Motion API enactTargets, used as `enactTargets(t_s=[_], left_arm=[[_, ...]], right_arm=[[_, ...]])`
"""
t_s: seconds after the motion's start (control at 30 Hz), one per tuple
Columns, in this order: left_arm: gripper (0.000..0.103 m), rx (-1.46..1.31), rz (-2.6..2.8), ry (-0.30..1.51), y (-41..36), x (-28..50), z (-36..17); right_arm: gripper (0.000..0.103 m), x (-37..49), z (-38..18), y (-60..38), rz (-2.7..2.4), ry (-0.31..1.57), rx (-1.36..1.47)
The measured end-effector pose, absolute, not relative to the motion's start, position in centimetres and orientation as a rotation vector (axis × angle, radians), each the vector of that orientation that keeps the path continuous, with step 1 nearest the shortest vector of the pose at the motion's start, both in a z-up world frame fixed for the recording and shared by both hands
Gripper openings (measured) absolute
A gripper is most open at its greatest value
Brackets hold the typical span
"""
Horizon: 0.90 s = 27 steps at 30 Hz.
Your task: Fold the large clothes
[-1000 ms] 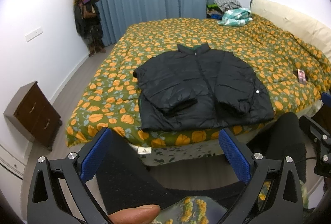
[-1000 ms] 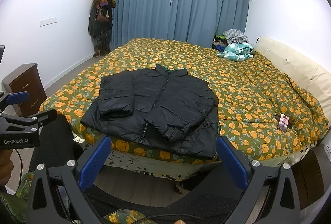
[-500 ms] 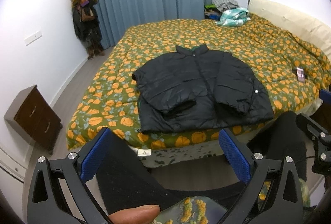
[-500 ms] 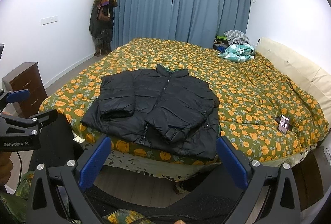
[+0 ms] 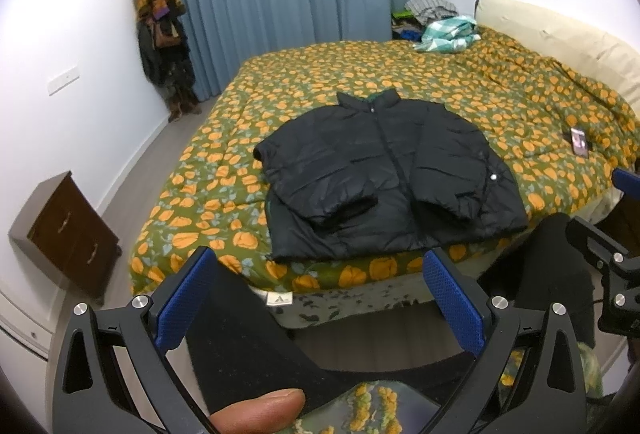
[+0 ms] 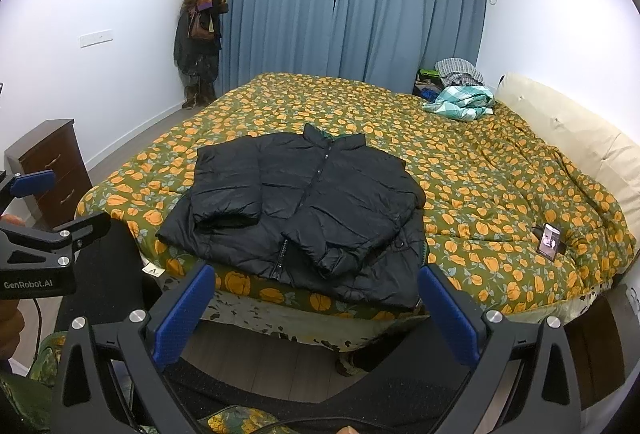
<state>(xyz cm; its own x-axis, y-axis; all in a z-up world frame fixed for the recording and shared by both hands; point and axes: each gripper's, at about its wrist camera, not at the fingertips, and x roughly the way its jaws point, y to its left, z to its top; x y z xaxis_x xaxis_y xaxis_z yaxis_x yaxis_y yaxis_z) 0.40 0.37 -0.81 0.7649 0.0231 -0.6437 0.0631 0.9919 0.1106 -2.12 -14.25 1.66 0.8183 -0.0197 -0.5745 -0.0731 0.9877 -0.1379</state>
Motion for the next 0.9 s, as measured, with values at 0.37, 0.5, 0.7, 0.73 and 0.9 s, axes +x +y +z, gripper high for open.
enactTargets(t_s=[0.37,0.5,0.7,0.73,0.9], left_arm=[[0.103,0.127,-0.029,0.702,0.00,-0.01,-0.96],[0.103,0.127,-0.030,0.703,-0.06,-0.06,-0.98],[0.103,0.126,-0.030,0.702,-0.05,-0.05,-0.98],[0.103,0.126,-0.030,0.703,-0.04,-0.04,-0.98],[0.103,0.126,-0.030,0.704,-0.02,-0.05,-1.01]], right_arm=[[0.103,-2.29,1.41,-14.19,0.031,0.622,-0.152],[0.103,-2.25,1.40,-14.17,0.031,0.623,-0.151],[0.103,-2.30,1.27,-14.03,0.031,0.624,-0.150],[0.103,-2.30,1.25,-14.01,0.031,0.624,-0.150],[0.103,-2.30,1.27,-14.04,0.032,0.624,-0.150]])
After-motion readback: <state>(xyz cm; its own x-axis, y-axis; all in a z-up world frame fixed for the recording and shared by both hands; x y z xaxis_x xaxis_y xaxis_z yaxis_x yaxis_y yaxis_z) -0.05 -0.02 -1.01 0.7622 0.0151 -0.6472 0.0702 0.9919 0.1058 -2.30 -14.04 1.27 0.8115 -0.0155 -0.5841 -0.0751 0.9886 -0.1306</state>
